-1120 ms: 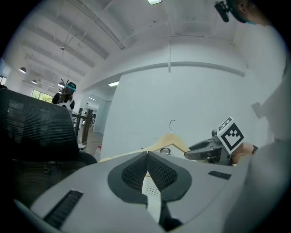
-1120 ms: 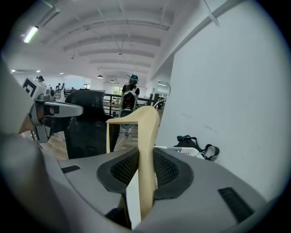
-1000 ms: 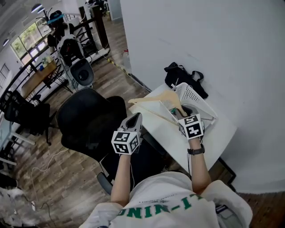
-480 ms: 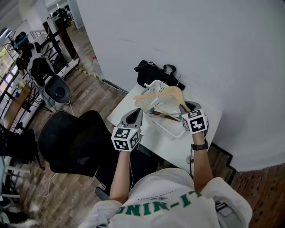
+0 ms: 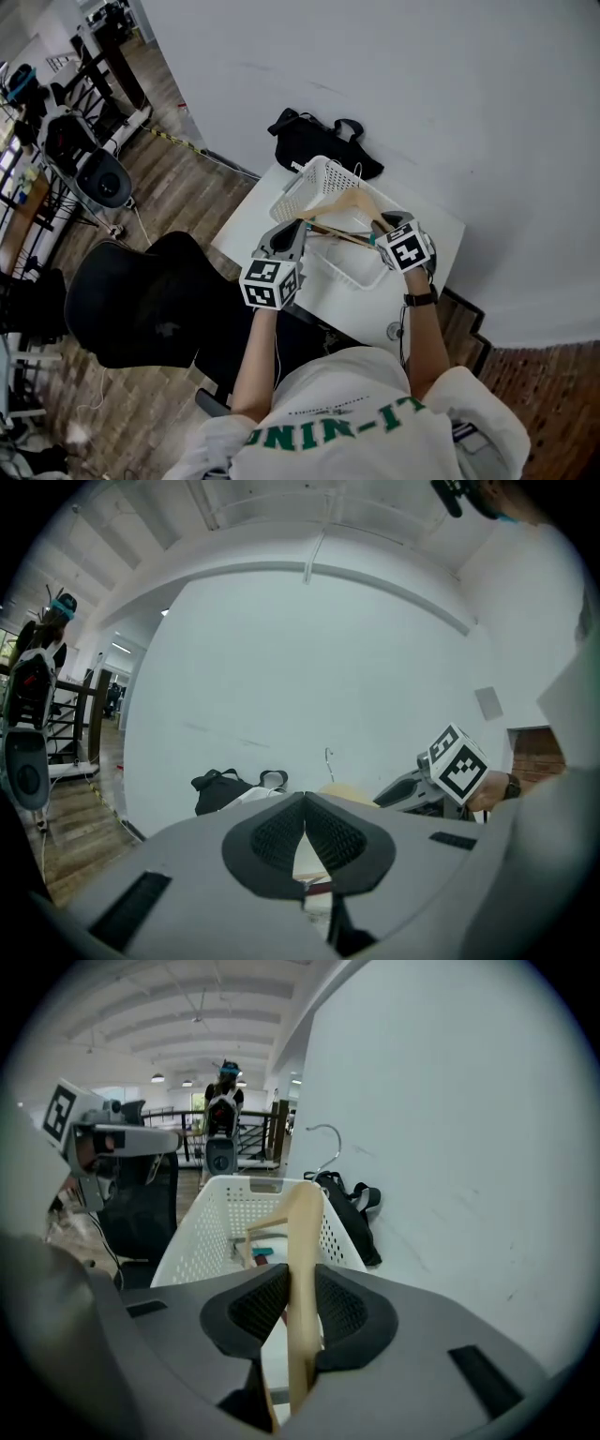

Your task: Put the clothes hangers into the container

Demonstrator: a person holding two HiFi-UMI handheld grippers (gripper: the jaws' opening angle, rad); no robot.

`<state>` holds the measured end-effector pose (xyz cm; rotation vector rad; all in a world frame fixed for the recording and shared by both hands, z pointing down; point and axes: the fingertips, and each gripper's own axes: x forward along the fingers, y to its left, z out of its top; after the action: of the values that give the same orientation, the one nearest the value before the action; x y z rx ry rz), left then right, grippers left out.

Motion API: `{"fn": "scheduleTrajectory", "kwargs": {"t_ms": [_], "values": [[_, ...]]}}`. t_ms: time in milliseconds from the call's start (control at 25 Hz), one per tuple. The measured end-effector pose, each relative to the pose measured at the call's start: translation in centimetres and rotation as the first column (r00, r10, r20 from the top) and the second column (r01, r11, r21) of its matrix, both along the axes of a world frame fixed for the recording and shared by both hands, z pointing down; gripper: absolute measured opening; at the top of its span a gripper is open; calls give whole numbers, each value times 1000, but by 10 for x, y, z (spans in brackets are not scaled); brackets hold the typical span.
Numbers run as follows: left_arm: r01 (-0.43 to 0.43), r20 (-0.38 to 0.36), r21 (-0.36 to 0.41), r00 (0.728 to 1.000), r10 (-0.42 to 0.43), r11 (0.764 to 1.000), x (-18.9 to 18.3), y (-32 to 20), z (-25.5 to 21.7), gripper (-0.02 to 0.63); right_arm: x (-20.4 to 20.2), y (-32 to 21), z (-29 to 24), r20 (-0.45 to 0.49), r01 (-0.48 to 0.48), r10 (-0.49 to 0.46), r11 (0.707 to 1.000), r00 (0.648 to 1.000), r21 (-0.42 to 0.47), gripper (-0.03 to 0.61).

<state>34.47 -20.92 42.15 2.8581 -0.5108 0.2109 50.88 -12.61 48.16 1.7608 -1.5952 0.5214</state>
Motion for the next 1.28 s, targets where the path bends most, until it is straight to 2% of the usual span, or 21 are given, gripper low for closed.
{"fn": "scheduleTrajectory", "kwargs": {"t_ms": [240,360,480,520,600,640,840,1000,1120,1280], "values": [[39,12,-45,999,-38,998,1,-12,18,14,-25,-39,32,37,180,-177,976,984,-121,103],[56,15,-55,998,-55,997,-3,-15,23,14,-28,-50,43,30,196,-194,970,981,-145,104],[90,21,-66,996,-89,994,-16,-22,26,14,-25,-58,47,15,173,-173,975,985,-142,116],[103,23,-68,995,-101,992,-22,-24,27,14,-24,-61,47,17,160,-159,979,987,-128,166],[125,27,-69,992,-123,990,-31,-26,27,14,-25,-66,46,52,144,-139,985,989,-92,313],[136,29,-67,991,-134,988,-36,-27,27,14,-25,-68,45,60,138,-133,987,989,-80,355],[176,31,-58,984,-175,983,-58,-24,22,14,-34,-70,23,46,105,-105,994,993,7,356],[231,20,-42,973,-230,972,-88,-21,12,14,-55,-72,-1,51,118,-122,989,991,91,356],[302,9,-29,953,-302,953,-122,-22,2,14,-85,-80,-18,43,175,-183,974,982,144,358],[382,6,-5,924,-382,924,-167,-15,-8,14,-143,-91,-33,63,289,-308,935,949,207,364]]}}
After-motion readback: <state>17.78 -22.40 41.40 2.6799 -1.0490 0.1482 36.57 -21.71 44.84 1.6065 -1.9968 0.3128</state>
